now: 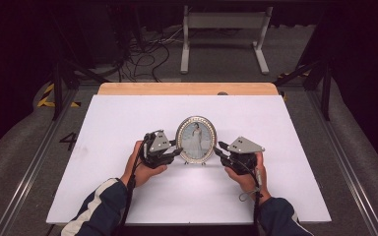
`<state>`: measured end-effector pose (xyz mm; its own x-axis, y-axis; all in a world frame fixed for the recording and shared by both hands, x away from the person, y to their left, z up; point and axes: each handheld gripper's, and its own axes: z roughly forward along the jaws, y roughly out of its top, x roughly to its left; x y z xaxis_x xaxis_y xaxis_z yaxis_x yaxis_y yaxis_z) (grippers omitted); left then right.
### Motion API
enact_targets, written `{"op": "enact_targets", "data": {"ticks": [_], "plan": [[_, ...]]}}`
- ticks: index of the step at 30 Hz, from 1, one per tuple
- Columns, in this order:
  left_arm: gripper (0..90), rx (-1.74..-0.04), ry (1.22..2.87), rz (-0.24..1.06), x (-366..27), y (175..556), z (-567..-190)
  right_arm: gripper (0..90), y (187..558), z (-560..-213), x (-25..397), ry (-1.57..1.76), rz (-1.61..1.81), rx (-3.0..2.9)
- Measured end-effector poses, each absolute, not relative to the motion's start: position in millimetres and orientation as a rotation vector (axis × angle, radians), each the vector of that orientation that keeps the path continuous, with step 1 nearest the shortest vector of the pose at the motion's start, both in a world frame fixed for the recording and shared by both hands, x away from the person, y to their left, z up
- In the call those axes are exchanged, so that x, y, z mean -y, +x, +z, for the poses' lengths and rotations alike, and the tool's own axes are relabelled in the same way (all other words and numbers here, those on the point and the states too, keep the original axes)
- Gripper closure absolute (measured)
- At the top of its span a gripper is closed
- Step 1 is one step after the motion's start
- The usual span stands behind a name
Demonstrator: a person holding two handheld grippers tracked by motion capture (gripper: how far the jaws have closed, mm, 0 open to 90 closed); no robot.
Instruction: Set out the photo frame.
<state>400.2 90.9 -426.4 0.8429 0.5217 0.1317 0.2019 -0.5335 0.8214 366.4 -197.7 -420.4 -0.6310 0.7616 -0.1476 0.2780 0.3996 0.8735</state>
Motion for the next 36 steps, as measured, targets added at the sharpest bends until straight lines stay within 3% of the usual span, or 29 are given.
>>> {"op": "enact_targets", "data": {"ticks": [22, 36], "plan": [[53.4, -0.472, 2.172, 0.517, -104.4, 387.0, -423.3, 50.9, 354.2, -414.3, 200.9, 0.754, 1.099, -2.184], [28.6, -0.498, 2.181, 0.529, -113.0, 374.4, -429.6, 32.3, 344.0, -415.5, 208.7, 0.735, 1.042, -2.223]]}}
